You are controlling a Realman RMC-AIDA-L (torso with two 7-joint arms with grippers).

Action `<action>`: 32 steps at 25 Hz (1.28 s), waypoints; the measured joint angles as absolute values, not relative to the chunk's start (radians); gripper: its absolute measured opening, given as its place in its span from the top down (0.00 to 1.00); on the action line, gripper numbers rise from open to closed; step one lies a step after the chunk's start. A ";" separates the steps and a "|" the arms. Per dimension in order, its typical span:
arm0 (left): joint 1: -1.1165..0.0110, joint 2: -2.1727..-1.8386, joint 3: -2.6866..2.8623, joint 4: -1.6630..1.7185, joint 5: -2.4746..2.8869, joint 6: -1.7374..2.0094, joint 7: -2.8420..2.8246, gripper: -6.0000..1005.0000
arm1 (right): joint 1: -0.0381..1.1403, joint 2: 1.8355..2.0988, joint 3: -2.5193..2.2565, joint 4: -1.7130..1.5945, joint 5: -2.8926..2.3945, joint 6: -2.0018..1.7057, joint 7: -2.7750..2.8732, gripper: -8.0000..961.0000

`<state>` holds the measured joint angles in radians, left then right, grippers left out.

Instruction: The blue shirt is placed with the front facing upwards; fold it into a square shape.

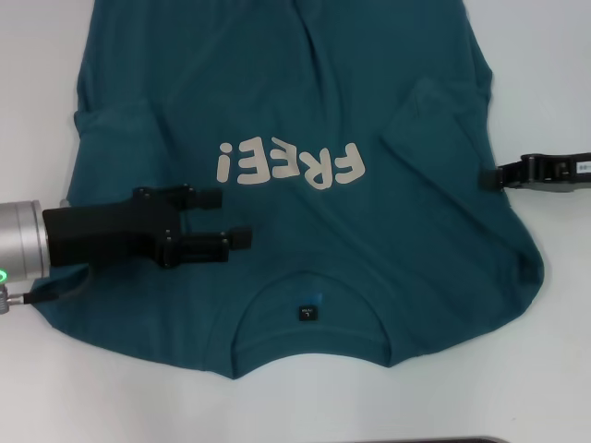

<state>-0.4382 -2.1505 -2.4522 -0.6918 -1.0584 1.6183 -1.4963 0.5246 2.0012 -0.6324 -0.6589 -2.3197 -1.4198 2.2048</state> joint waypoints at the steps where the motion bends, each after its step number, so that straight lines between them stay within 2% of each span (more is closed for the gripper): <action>1: -0.439 -2.150 -2.453 -0.692 -1.058 1.618 -1.495 0.13 | 0.531 2.006 -0.633 -0.659 -2.320 -1.426 2.200 0.98; 7: -0.442 -2.151 -2.453 -0.692 -1.059 1.618 -1.495 0.13 | 0.564 2.045 -0.699 -0.667 -2.322 -1.463 2.176 0.97; 12: -0.440 -2.151 -2.453 -0.692 -1.058 1.617 -1.498 0.13 | 0.578 2.052 -0.762 -0.665 -2.323 -1.484 2.167 0.97; 17: -0.436 -2.151 -2.453 -0.692 -1.059 1.617 -1.498 0.13 | 0.574 2.041 -0.773 -0.671 -2.314 -1.559 2.161 0.86; 22: -0.437 -2.152 -2.453 -0.692 -1.059 1.621 -1.498 0.13 | 0.542 2.016 -0.676 -0.676 -2.251 -1.633 2.105 0.62; 26: -0.435 -2.152 -2.453 -0.692 -1.060 1.628 -1.498 0.13 | 0.505 2.003 -0.596 -0.670 -2.178 -1.682 2.015 0.55; 32: -0.435 -2.144 -2.459 -0.693 -1.061 1.667 -1.500 0.12 | 0.453 2.004 -0.543 -0.662 -2.129 -1.698 1.871 0.45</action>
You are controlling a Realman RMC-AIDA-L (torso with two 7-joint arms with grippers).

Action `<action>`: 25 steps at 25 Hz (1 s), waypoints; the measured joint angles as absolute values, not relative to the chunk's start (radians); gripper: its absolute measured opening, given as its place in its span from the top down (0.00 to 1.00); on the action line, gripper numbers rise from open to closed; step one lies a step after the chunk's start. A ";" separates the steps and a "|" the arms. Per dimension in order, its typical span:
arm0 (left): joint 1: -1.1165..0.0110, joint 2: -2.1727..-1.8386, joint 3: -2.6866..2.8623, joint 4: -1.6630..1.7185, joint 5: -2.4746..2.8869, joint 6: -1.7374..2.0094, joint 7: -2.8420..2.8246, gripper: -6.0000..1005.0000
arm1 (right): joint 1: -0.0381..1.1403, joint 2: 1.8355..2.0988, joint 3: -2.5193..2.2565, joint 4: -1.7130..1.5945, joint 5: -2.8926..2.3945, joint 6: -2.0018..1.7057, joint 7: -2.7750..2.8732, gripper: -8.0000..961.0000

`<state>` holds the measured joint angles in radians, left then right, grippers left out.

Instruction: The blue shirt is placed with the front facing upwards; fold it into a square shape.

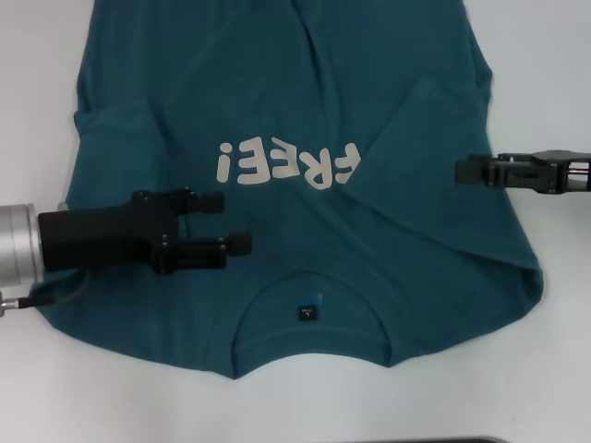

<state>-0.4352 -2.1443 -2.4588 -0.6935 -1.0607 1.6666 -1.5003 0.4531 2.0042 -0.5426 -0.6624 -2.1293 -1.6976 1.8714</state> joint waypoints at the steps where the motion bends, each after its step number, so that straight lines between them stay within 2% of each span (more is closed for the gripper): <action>1: -0.435 -2.143 -2.460 -0.694 -1.062 1.674 -1.501 0.12 | 0.446 2.006 -0.538 -0.662 -2.119 -1.700 1.846 0.44; 7: -0.441 -2.140 -2.465 -0.701 -1.067 1.697 -1.539 0.12 | 0.412 2.017 -0.496 -0.655 -2.046 -1.719 1.673 0.29; 12: -0.450 -2.139 -2.496 -0.704 -1.068 1.707 -1.560 0.12 | 0.405 2.020 -0.458 -0.612 -2.019 -1.709 1.580 0.08; 15: -0.455 -2.136 -2.507 -0.705 -1.068 1.711 -1.587 0.12 | 0.405 2.020 -0.439 -0.614 -2.017 -1.706 1.569 0.02; 21: -0.441 -2.126 -2.502 -0.757 -1.038 1.663 -1.695 0.12 | 0.419 2.012 -0.436 -0.620 -2.016 -1.711 1.569 0.02; 25: -0.416 -2.099 -2.503 -0.796 -1.005 1.626 -1.771 0.13 | 0.439 2.009 -0.435 -0.621 -2.016 -1.723 1.593 0.02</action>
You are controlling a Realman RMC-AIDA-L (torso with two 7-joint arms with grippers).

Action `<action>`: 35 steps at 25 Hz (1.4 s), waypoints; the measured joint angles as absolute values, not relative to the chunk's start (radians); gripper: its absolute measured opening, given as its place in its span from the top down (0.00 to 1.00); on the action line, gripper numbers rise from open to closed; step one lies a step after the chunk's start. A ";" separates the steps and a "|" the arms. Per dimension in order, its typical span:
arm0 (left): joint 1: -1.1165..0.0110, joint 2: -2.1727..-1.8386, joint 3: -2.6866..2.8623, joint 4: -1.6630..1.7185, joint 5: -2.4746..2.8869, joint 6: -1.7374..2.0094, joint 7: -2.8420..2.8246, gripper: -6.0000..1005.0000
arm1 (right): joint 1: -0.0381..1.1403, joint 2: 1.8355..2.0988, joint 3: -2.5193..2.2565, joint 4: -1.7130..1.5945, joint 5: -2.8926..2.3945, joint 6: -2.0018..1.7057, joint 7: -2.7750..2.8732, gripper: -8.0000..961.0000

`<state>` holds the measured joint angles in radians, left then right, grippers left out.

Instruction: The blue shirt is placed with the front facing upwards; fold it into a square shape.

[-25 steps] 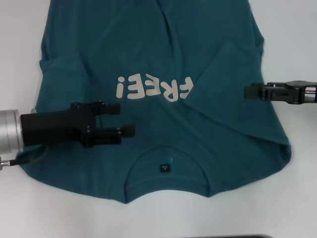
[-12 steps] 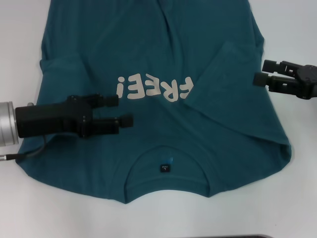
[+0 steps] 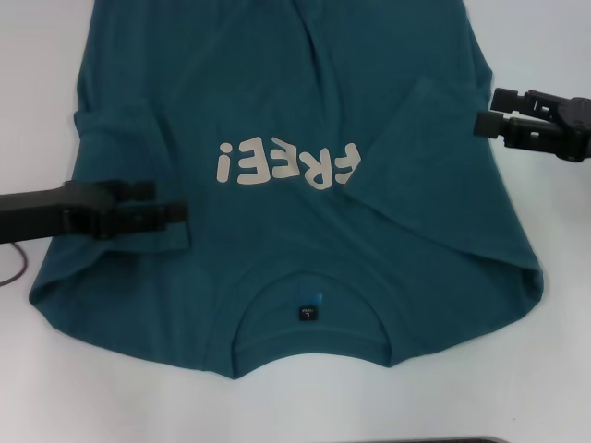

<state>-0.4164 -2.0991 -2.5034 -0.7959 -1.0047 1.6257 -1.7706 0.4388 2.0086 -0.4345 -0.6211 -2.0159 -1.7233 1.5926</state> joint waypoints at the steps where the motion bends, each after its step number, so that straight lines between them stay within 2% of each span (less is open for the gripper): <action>1: -0.413 -2.089 -2.504 -0.797 -0.999 1.626 -1.784 0.13 | 0.444 2.008 -0.435 -0.621 -2.016 -1.722 1.603 0.02; 2: -0.409 -2.079 -2.504 -0.797 -0.995 1.626 -1.798 0.13 | 0.448 2.009 -0.435 -0.621 -2.016 -1.721 1.613 0.02; 3: -0.401 -2.055 -2.505 -0.798 -0.993 1.627 -1.828 0.13 | 0.453 2.010 -0.435 -0.621 -2.016 -1.720 1.621 0.02; 4: -0.401 -2.055 -2.505 -0.798 -0.993 1.627 -1.828 0.13 | 0.458 2.012 -0.435 -0.621 -2.016 -1.719 1.630 0.02; 11: -0.373 -1.974 -2.505 -0.793 -0.980 1.655 -1.941 0.13 | 0.480 2.018 -0.434 -0.621 -2.016 -1.717 1.663 0.02; 15: -0.357 -1.949 -2.506 -0.789 -0.969 1.667 -1.985 0.13 | 0.484 2.019 -0.433 -0.621 -2.016 -1.716 1.664 0.02; 24: -0.340 -1.937 -2.536 -0.791 -0.886 1.668 -2.056 0.13 | 0.486 2.008 -0.432 -0.621 -2.016 -1.717 1.673 0.02; 35: -0.347 -1.941 -2.544 -0.791 -0.811 1.644 -2.089 0.13 | 0.488 1.997 -0.429 -0.621 -2.016 -1.714 1.674 0.02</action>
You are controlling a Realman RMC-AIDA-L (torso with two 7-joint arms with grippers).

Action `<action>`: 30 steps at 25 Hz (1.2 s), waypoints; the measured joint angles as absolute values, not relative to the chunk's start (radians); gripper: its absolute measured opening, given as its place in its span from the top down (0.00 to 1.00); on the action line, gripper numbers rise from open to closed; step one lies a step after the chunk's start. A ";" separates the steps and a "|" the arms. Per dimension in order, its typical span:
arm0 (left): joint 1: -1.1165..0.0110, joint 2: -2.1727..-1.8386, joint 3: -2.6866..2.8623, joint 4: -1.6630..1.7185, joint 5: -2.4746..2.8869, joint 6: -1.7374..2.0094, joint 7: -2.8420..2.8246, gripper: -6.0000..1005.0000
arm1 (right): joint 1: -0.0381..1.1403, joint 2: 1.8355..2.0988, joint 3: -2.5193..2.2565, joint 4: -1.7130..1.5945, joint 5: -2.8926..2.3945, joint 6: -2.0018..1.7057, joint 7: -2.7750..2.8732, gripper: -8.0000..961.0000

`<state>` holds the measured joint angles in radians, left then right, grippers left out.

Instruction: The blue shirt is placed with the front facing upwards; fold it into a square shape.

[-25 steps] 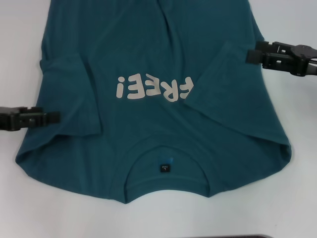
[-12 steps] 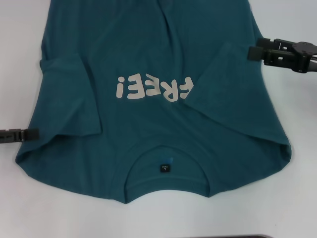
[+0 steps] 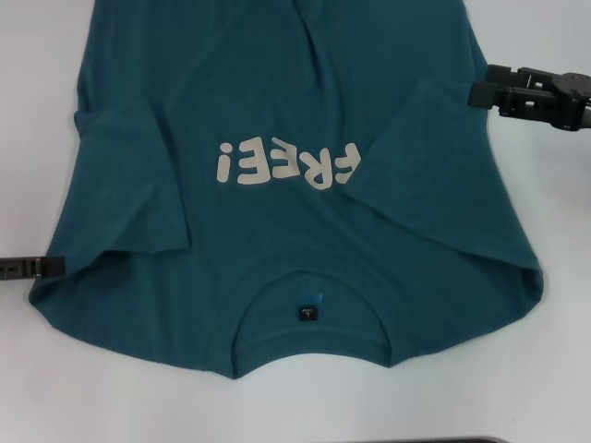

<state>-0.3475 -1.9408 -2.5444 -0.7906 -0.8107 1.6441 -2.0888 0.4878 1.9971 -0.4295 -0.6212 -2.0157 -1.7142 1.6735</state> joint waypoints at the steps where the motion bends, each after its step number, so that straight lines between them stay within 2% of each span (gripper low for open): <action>1: -0.349 -1.941 -2.544 -0.790 -0.807 1.643 -2.089 0.13 | 0.488 1.997 -0.429 -0.621 -2.016 -1.714 1.673 0.02; 14: -0.359 -1.944 -2.532 -0.786 -0.762 1.650 -2.101 0.13 | 0.488 1.995 -0.428 -0.621 -2.016 -1.713 1.673 0.02; 30: -0.426 -1.968 -2.535 -0.797 -0.747 1.770 -2.100 0.13 | 0.486 1.994 -0.428 -0.621 -2.016 -1.713 1.674 0.02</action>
<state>-0.4255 -1.9678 -2.5347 -0.7972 -0.7473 1.7695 -2.0998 0.4864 1.9941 -0.4279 -0.6212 -2.0157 -1.7128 1.6735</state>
